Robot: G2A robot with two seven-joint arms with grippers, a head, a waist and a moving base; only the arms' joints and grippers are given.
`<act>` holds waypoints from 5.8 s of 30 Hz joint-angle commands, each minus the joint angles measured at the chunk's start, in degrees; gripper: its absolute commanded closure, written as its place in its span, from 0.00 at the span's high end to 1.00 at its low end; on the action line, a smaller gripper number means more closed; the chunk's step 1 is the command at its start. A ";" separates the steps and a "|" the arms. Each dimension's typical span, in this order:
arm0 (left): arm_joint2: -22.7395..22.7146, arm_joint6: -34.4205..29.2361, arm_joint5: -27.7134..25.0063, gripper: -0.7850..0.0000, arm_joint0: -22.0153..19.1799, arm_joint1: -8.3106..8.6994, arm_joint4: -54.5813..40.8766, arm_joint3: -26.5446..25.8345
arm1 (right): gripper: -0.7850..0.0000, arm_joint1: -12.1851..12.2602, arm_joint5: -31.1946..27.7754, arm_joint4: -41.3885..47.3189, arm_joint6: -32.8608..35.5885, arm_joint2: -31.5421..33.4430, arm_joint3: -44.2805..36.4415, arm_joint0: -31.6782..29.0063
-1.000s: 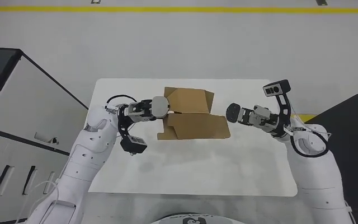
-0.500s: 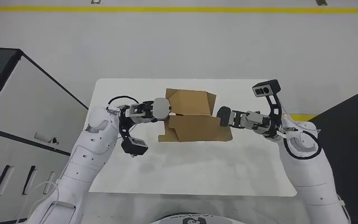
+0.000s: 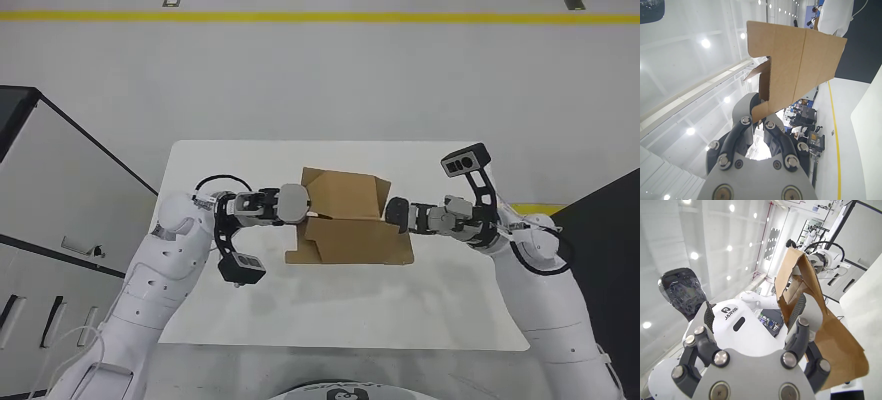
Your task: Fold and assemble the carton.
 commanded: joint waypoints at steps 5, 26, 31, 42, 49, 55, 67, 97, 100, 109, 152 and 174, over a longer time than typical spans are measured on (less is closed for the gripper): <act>0.43 0.29 -0.20 0.00 0.07 0.25 1.60 -0.82 | 0.97 0.03 1.35 -1.45 0.37 -1.00 0.46 0.63; 2.04 0.09 -0.41 0.00 -0.07 0.99 5.09 -1.34 | 0.49 -0.11 4.64 -4.47 -1.92 -4.97 1.06 0.99; 2.49 0.27 -0.44 0.00 -0.28 1.12 5.43 -1.23 | 0.45 -0.22 4.79 -4.85 -2.14 -6.11 1.37 1.49; 3.67 0.30 -0.36 0.00 -0.87 1.25 5.22 -0.91 | 0.27 -0.59 4.75 -4.99 -3.44 -8.60 2.83 2.81; 4.12 0.33 -0.36 0.00 -1.20 1.40 5.28 -0.47 | 0.00 -0.68 4.87 -6.33 -4.71 -9.53 3.52 3.06; 4.31 0.14 -0.42 0.25 -1.40 1.53 5.10 -0.28 | 0.00 -0.59 5.03 -7.79 -6.06 -9.54 3.61 2.77; 4.47 -0.76 -0.18 0.97 -1.32 1.80 4.63 -0.61 | 0.00 -0.07 5.83 -13.26 -7.57 -9.10 3.16 1.93; 6.58 -5.02 0.49 1.00 -1.86 1.78 3.78 -4.80 | 0.00 0.99 6.33 -21.75 -12.39 -9.15 1.45 -0.88; 5.61 -6.16 1.47 1.00 -2.26 1.86 3.71 -4.84 | 0.00 0.99 4.54 -19.00 -12.86 -8.29 1.82 -1.72; 3.15 -6.39 1.38 1.00 -2.05 2.39 3.47 -4.61 | 0.00 0.74 -2.11 -7.78 -10.08 -6.31 4.07 -3.55; 7.17 -6.43 3.69 1.00 -6.11 1.32 1.97 -0.42 | 0.00 0.76 -5.01 -10.72 2.65 -10.18 5.65 0.94; 7.25 -7.86 4.57 1.00 -5.92 1.22 2.76 -0.63 | 0.00 1.33 -5.46 -12.83 3.24 -10.41 5.23 0.21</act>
